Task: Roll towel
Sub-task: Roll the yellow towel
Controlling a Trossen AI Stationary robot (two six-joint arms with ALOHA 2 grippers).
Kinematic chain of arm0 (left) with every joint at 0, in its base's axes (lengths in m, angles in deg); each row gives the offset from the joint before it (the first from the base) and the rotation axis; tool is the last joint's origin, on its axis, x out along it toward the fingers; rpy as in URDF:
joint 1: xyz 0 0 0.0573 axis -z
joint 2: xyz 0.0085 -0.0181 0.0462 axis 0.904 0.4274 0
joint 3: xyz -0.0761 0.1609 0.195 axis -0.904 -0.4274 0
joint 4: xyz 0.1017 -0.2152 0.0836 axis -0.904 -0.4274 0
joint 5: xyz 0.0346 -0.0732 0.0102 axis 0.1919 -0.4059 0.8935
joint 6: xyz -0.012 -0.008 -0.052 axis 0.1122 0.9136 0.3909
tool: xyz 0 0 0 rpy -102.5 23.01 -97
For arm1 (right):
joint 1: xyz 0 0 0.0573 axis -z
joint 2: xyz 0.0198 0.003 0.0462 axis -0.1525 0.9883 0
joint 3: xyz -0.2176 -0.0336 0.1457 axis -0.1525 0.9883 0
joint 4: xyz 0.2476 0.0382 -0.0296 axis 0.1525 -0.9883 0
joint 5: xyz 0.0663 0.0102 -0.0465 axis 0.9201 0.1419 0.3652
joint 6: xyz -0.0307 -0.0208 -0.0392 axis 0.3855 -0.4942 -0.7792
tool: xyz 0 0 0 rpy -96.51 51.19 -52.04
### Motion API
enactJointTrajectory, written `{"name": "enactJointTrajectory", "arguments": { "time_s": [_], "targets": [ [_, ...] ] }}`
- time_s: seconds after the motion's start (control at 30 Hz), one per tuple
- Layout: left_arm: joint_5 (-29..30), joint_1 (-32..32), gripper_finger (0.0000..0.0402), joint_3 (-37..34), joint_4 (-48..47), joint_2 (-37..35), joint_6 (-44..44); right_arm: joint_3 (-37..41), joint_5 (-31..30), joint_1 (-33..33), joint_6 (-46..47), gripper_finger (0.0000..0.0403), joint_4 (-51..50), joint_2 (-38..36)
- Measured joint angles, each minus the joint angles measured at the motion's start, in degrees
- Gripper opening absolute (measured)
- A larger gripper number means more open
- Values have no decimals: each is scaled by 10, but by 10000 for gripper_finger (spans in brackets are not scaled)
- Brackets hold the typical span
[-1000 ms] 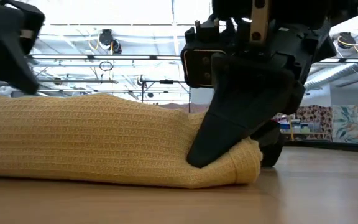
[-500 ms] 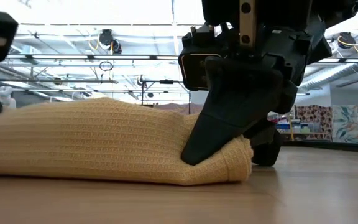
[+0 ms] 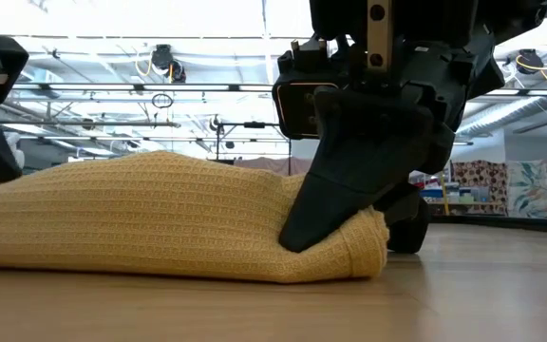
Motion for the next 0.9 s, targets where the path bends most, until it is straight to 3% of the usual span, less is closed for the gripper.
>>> {"name": "enactJointTrajectory", "arguments": {
  "time_s": [0.2,0.4,0.57,0.9],
  "targets": [
    [6,0,362,0,-9,0,9,0,1,0,0,24,0,0],
    [-43,-24,356,-1,-65,0,65,0,4,0,-3,24,0,0],
    [-99,-47,278,-3,-45,-2,67,0,4,0,-4,25,0,0],
    [-145,-55,27,-4,-33,-6,62,1,0,-1,-8,34,10,0]
  ]
}}
